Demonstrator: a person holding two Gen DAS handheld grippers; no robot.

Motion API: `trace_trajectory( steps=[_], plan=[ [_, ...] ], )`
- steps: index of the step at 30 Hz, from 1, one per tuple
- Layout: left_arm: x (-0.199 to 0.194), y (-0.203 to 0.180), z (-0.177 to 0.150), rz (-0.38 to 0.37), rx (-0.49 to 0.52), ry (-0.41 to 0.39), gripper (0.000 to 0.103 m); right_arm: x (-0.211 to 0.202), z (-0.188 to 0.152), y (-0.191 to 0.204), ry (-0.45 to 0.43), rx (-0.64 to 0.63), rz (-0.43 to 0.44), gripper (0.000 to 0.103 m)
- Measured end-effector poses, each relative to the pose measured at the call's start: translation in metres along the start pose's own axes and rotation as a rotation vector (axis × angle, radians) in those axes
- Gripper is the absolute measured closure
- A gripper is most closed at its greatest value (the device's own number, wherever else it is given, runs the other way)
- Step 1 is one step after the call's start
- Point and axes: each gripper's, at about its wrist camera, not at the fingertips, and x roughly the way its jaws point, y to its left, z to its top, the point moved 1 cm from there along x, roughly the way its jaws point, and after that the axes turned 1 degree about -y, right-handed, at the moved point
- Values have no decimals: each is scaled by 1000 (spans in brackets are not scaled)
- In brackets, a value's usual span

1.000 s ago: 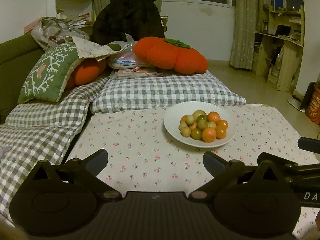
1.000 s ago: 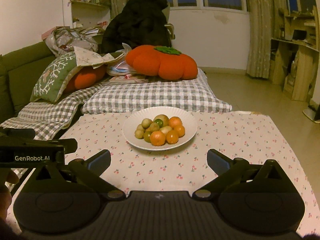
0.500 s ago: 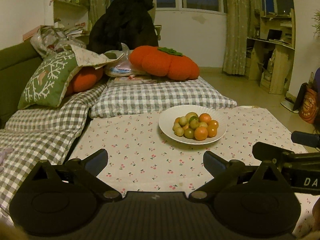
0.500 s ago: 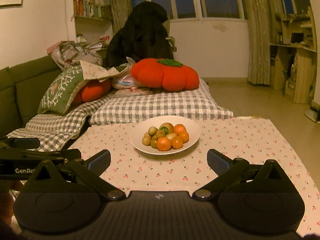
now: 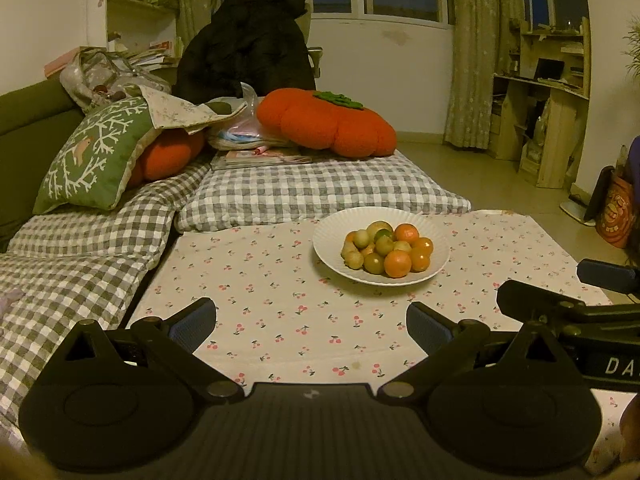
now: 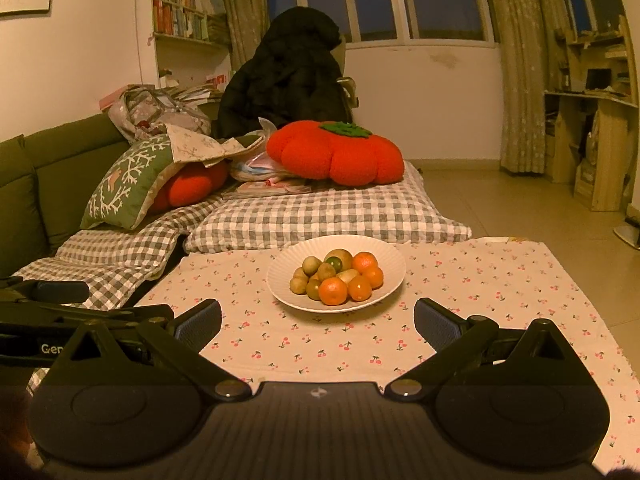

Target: Organize fruits

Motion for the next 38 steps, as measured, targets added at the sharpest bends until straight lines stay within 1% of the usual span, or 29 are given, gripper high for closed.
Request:
trace_trajectory(
  steps=[8, 20, 38],
  plan=[
    [3, 1, -2, -6, -22, 43, 10, 0, -1, 0, 12, 3, 7, 0],
    [6, 1, -4, -24, -27, 67, 10, 0, -3, 0, 22, 3, 16, 0],
    [7, 1, -5, -28, -31, 72, 10, 0, -3, 0, 29, 0, 21, 0]
  ],
)
